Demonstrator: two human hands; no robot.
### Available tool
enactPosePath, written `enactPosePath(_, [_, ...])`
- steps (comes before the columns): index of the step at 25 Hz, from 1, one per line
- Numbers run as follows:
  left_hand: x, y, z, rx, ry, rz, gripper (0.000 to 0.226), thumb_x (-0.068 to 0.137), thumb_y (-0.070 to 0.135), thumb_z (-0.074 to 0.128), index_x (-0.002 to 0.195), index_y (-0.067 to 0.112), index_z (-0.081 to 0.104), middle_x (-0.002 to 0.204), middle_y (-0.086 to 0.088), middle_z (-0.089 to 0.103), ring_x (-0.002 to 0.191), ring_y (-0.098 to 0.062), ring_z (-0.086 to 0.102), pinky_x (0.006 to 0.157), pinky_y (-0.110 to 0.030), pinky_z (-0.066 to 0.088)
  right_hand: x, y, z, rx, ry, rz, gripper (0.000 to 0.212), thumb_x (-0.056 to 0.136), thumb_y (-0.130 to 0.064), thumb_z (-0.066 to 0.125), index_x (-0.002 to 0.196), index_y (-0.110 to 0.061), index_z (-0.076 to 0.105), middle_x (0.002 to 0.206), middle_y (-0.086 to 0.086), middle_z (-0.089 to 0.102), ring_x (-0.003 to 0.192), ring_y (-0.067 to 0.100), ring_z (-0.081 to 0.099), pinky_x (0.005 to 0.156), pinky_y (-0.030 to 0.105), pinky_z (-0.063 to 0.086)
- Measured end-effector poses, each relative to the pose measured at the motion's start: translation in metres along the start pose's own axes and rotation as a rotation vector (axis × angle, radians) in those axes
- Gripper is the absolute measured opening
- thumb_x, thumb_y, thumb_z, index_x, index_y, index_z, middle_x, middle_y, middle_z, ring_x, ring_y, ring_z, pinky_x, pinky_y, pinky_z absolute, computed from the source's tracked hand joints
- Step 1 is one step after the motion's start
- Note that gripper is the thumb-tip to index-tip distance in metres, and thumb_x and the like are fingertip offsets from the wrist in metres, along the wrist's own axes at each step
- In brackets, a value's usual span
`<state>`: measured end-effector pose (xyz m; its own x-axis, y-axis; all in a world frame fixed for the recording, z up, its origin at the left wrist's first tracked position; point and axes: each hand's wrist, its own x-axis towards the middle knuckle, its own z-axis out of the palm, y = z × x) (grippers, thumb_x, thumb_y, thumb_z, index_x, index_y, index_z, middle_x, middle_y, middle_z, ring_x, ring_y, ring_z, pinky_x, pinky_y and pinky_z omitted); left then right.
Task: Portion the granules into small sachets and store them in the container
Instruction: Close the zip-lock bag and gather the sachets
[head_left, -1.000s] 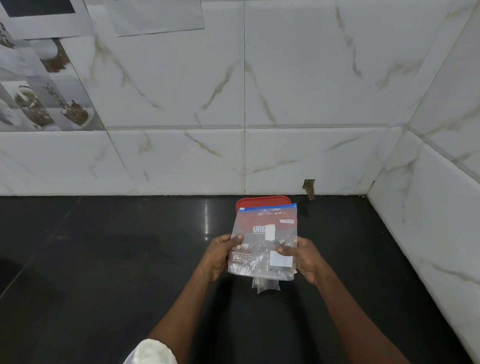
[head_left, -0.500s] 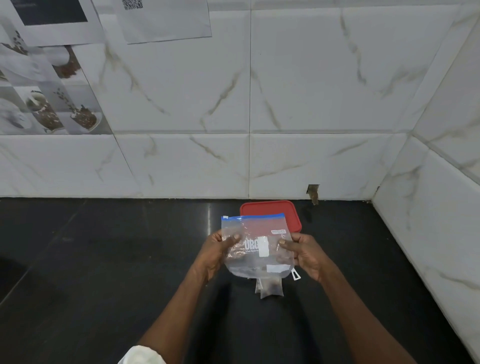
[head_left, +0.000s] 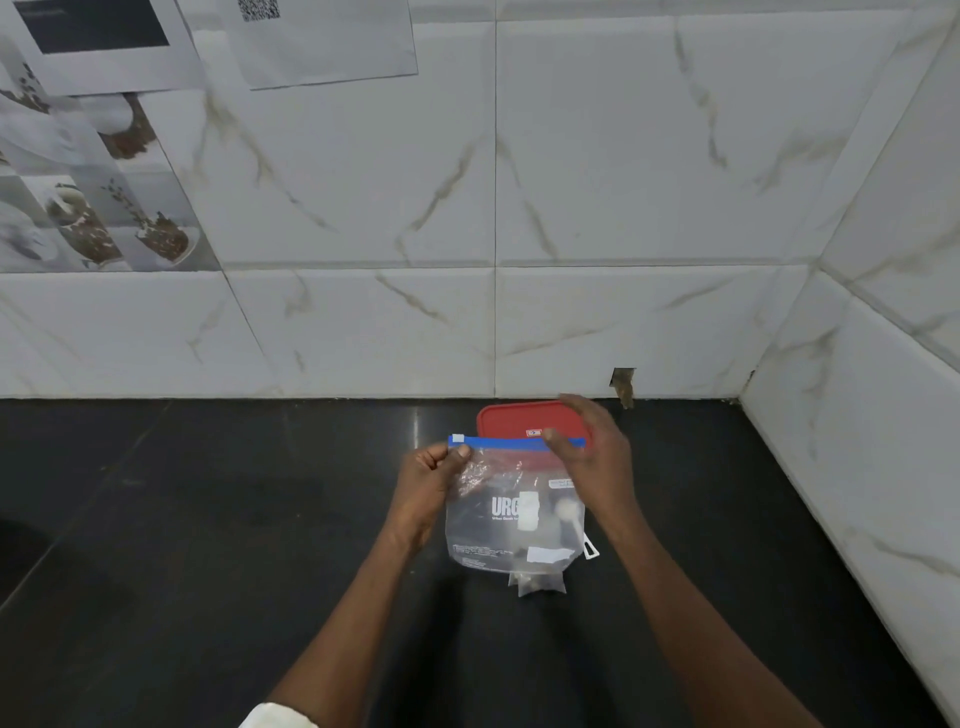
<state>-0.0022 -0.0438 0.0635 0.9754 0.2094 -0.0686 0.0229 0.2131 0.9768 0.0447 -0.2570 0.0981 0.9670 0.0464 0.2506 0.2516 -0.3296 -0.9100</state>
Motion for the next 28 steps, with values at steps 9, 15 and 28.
enactPosePath(9, [-0.011,0.015,0.004,0.150,-0.124,0.007,0.027,0.104,0.020,0.055,0.096,0.004,0.077,0.088,-0.014,0.075,0.080,-0.020,0.066,0.076,-0.033,0.051,0.024,-0.053,0.055,-0.513,-0.477,-0.261,0.015,0.084,-0.032,0.068,0.092,-0.020,0.074,0.110,-0.003,0.062,0.103,0.015,0.059,0.108,0.048,0.030])
enactPosePath(15, [-0.015,0.021,0.010,0.306,-0.031,0.119,0.034,0.101,0.017,0.060,0.071,0.021,0.075,0.064,0.014,0.065,0.061,0.001,0.053,0.062,-0.017,0.042,0.020,-0.064,0.050,-0.755,-0.422,-0.418,0.017,0.091,-0.032,0.058,0.098,-0.023,0.071,0.118,-0.001,0.046,0.097,0.017,0.054,0.109,0.046,0.026])
enactPosePath(28, [-0.012,0.025,-0.011,0.262,-0.073,0.085,0.026,0.104,0.014,0.054,0.102,0.007,0.079,0.099,-0.016,0.079,0.098,-0.040,0.073,0.088,-0.051,0.057,0.036,-0.001,-0.057,-0.569,-0.324,-0.118,0.004,0.088,-0.035,0.064,0.088,-0.033,0.062,0.103,-0.010,0.050,0.088,0.015,0.059,0.079,0.033,0.050])
